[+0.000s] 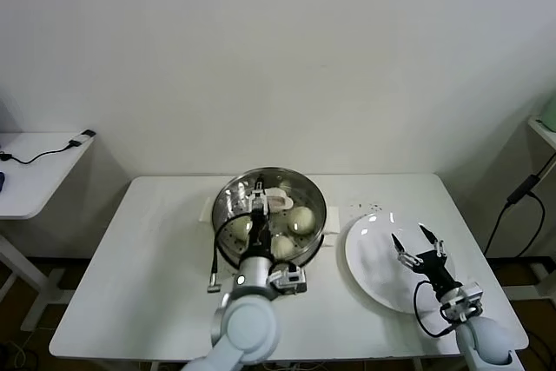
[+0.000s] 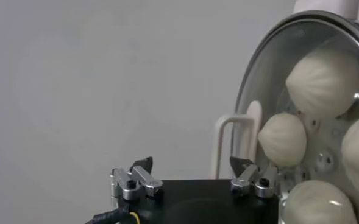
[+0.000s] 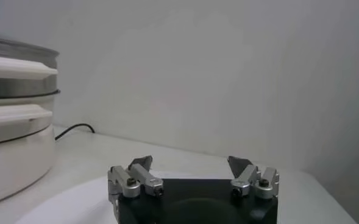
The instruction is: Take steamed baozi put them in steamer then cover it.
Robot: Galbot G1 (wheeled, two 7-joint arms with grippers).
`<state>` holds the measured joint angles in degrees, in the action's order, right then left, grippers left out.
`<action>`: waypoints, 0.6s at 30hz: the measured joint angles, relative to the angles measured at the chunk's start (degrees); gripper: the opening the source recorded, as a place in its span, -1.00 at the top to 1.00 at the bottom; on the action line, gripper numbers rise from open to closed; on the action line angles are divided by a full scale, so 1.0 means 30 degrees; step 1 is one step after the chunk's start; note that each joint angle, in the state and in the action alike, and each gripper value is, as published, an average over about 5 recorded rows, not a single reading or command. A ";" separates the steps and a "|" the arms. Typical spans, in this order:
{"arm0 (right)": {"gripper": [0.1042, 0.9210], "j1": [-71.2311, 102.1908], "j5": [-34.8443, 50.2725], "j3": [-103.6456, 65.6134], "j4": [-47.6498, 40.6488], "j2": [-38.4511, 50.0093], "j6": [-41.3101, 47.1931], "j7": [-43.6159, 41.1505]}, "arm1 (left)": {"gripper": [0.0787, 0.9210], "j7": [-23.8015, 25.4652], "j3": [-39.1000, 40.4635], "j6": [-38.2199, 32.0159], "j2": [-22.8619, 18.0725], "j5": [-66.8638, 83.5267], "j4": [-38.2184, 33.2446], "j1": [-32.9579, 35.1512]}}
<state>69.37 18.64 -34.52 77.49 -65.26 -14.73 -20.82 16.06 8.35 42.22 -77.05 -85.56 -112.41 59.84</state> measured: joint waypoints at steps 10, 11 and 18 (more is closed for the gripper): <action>-0.76 0.0149 -0.0696 -0.0015 0.0679 0.0012 0.0864 0.0659 | -0.77 -0.1767 -0.1275 -0.0009 0.1679 0.2562 -0.2198 0.2009; -0.76 0.0194 -0.0747 -0.0036 0.0795 0.0010 0.0946 0.0711 | -0.77 -0.2152 -0.1539 -0.0009 0.1869 0.3094 -0.2362 0.2256; -0.76 0.0578 -0.0821 -0.0259 0.1697 -0.0138 0.1208 0.1143 | -0.77 -0.5167 -0.4151 -0.1342 0.2731 0.8504 -0.3413 0.4205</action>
<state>71.11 16.17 -35.29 82.58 -65.68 -11.10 -17.39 0.56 -4.10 38.19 -68.86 -60.05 -122.65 72.46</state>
